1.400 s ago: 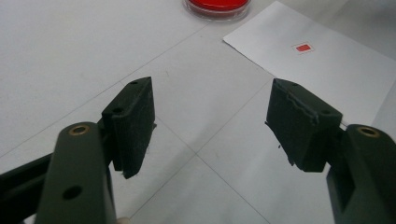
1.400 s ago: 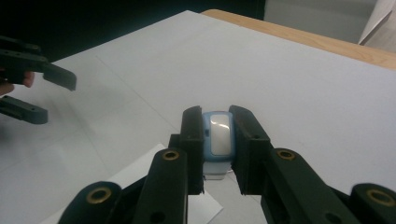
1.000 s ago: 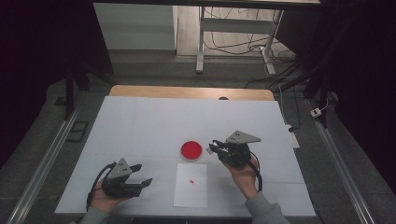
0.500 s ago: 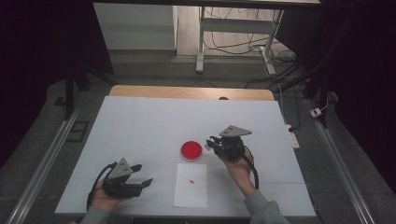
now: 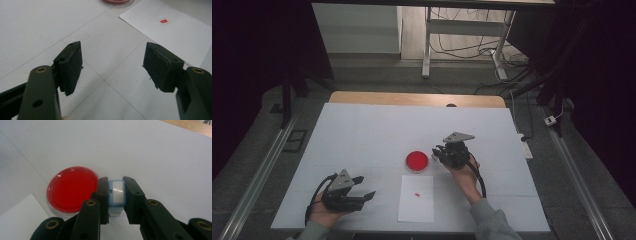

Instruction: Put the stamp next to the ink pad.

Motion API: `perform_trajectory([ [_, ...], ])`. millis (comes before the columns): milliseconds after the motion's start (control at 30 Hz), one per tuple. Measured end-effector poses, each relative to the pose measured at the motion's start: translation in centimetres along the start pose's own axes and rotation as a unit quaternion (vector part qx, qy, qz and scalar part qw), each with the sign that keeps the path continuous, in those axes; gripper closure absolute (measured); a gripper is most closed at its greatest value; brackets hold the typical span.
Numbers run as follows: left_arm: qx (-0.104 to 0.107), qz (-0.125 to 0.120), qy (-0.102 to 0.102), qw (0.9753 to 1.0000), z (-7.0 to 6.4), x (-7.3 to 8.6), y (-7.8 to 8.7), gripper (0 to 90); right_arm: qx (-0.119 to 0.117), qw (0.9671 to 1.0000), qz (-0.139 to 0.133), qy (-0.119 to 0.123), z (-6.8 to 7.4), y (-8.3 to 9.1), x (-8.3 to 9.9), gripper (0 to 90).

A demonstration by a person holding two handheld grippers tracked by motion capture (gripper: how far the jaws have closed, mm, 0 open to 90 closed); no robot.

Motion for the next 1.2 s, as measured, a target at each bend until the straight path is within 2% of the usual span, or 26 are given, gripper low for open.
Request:
perform_trajectory([
  [300, 0.0, 0.001, 0.0, 1.0, 0.0, 0.0, 0.0, 32.0, 0.001, 0.9999, 0.016, 0.006, 0.1, -0.9, 0.2, 74.7],
  [500, 0.0, 0.001, 0.0, 1.0, 0.0, 0.1, 0.0, 32.0, 0.0, 0.9999, 0.012, 0.007, 0.2, -1.2, 0.2, 74.3],
  [733, 0.0, 0.002, -0.001, 1.0, 0.0, 0.1, 0.0, 31.9, 0.003, 0.9999, 0.007, 0.01, 0.2, -1.2, 0.1, 69.2],
  [967, -0.001, 0.001, 0.0, 1.0, 0.0, 0.1, 0.0, 31.8, 0.0, 0.9999, -0.012, 0.006, 0.3, -0.9, 0.0, 58.8],
  [1200, -0.003, 0.001, 0.002, 1.0, 0.1, 0.2, 0.1, 31.8, -0.013, 0.9992, -0.039, 0.003, 0.4, 0.4, -0.3, 52.5],
])
Point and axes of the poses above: each handheld gripper's, and its own axes: y roughly backward along the jaws, x roughly out of its underside, z roughly to its left, the point moved 1 cm from there along -y, roughly forward along the jaws, and after that the axes turned 12 degrees about -y, right-handed, at the moved point
